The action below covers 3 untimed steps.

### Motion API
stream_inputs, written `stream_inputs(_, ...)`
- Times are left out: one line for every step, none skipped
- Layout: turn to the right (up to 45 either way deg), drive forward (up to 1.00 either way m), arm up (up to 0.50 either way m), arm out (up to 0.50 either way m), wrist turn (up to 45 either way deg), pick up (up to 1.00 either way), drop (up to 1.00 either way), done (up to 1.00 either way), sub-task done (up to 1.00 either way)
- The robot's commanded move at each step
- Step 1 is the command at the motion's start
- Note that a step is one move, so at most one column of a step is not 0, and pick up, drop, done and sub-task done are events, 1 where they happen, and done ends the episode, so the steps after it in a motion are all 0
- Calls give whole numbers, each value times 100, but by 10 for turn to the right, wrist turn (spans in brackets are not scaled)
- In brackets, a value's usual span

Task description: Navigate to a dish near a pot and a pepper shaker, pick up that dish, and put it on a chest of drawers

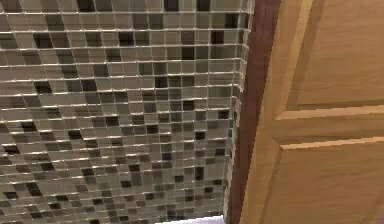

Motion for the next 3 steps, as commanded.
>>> stream_inputs(270, 0, 0, 0, 0, 0, 0, 0, 0)
stream_inputs(0, 40, 0, 0, 0, 0, 0, 0, 0)
stream_inputs(450, 0, 0, 0, 0, 0, 0, 0, 0)
